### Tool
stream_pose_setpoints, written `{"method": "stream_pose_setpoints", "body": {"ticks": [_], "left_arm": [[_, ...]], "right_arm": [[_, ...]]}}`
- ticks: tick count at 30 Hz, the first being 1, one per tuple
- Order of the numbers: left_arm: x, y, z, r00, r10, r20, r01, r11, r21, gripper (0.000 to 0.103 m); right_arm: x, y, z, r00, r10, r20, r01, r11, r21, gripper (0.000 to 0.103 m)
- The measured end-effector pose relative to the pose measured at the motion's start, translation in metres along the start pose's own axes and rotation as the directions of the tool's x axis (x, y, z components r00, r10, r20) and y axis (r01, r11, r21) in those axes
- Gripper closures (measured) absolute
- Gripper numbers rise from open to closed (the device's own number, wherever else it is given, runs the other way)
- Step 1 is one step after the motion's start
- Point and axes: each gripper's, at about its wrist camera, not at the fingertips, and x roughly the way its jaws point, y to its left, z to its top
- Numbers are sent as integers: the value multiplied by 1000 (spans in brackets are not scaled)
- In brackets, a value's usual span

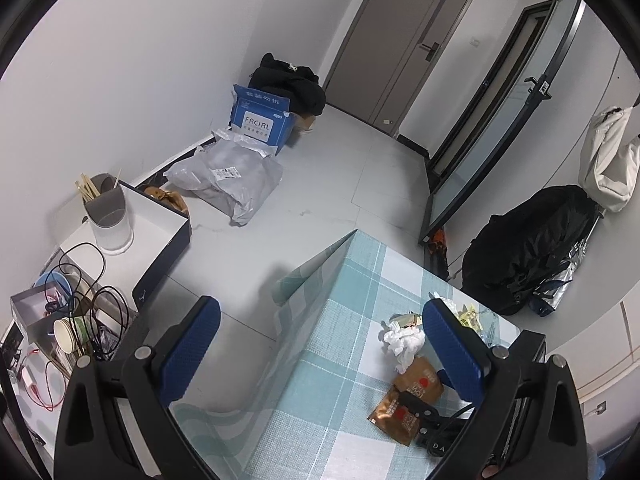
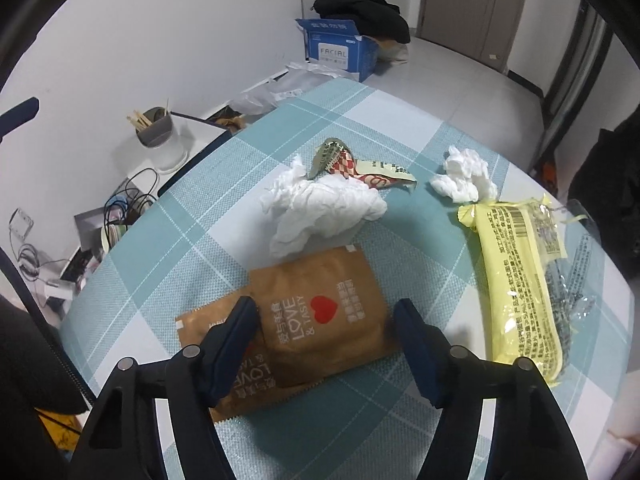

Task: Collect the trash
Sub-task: 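Lower the right gripper onto a brown 'LOVE & TASTY' packet and close it, then grasp the second brown packet with the left gripper while the right gripper holds its packet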

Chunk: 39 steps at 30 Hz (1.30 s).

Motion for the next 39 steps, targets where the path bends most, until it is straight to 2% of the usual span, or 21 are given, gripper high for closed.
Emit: {"method": "stream_pose_setpoints", "body": {"ticks": [3, 6, 18, 23, 26, 30, 33, 35, 37, 39], "left_arm": [[-1, 1, 0, 1000, 3, 2, -3, 1000, -4, 4], [-1, 3, 0, 1000, 5, 2, -5, 1000, -7, 4], [4, -2, -3, 1000, 13, -25, -13, 1000, 21, 4], [13, -13, -9, 998, 12, -68, -6, 996, 91, 4], [19, -20, -16, 994, -12, -109, 26, 992, 124, 4], [34, -32, -28, 980, -37, -195, 70, 984, 165, 4], [49, -46, -42, 959, -24, -282, 90, 971, 223, 4], [60, -59, -58, 940, -6, -340, 110, 952, 285, 4], [68, -71, -73, 929, 24, -370, 118, 927, 356, 4], [73, -77, -83, 912, 29, -409, 146, 909, 390, 4]], "right_arm": [[-1, -3, -1, 1000, -15, 2, 15, 1000, 11, 53], [-3, -2, -3, 1000, -23, 0, 23, 1000, 1, 55], [-20, -9, -17, 1000, -22, 16, 22, 999, 31, 57], [-41, -13, -26, 999, -1, 50, -2, 997, 71, 57], [-53, -18, -37, 998, 12, 65, -19, 995, 103, 57], [-69, -26, -54, 997, 17, 74, -27, 991, 134, 57], [-81, -32, -65, 996, 18, 88, -31, 987, 159, 57], [-89, -36, -71, 994, 16, 108, -34, 984, 174, 57], [-95, -39, -75, 993, 13, 120, -35, 983, 183, 57], [-100, -45, -80, 991, 9, 132, -34, 981, 193, 57]]}}
